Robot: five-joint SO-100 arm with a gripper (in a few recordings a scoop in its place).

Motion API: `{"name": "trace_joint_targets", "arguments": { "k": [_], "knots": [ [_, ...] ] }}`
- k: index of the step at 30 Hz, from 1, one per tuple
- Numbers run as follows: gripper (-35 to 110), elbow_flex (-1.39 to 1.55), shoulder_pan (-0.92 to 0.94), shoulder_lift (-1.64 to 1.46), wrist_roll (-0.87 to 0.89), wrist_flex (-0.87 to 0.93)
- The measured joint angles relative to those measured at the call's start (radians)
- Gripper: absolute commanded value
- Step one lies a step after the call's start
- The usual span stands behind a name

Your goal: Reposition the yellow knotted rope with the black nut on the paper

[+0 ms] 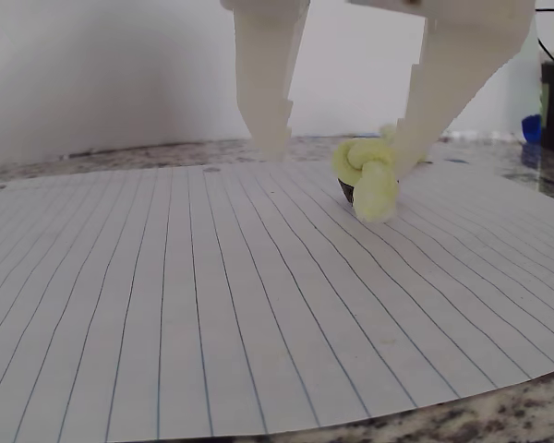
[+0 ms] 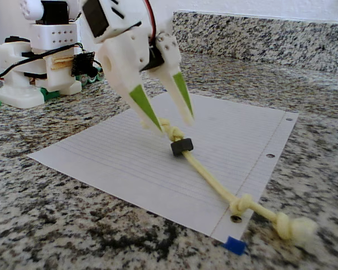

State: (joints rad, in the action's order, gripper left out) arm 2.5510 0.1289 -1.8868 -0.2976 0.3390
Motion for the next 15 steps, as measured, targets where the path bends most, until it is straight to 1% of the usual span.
{"name": "trace_joint_targets", "arguments": {
  "k": [9, 13, 15],
  "knots": [
    [46, -0.029, 0.0, 0.04, 0.0, 0.109],
    [42, -0.031, 0.0, 0.04, 0.0, 0.124],
    [35, -0.031, 0.0, 0.04, 0.0, 0.124]
  ]
}}
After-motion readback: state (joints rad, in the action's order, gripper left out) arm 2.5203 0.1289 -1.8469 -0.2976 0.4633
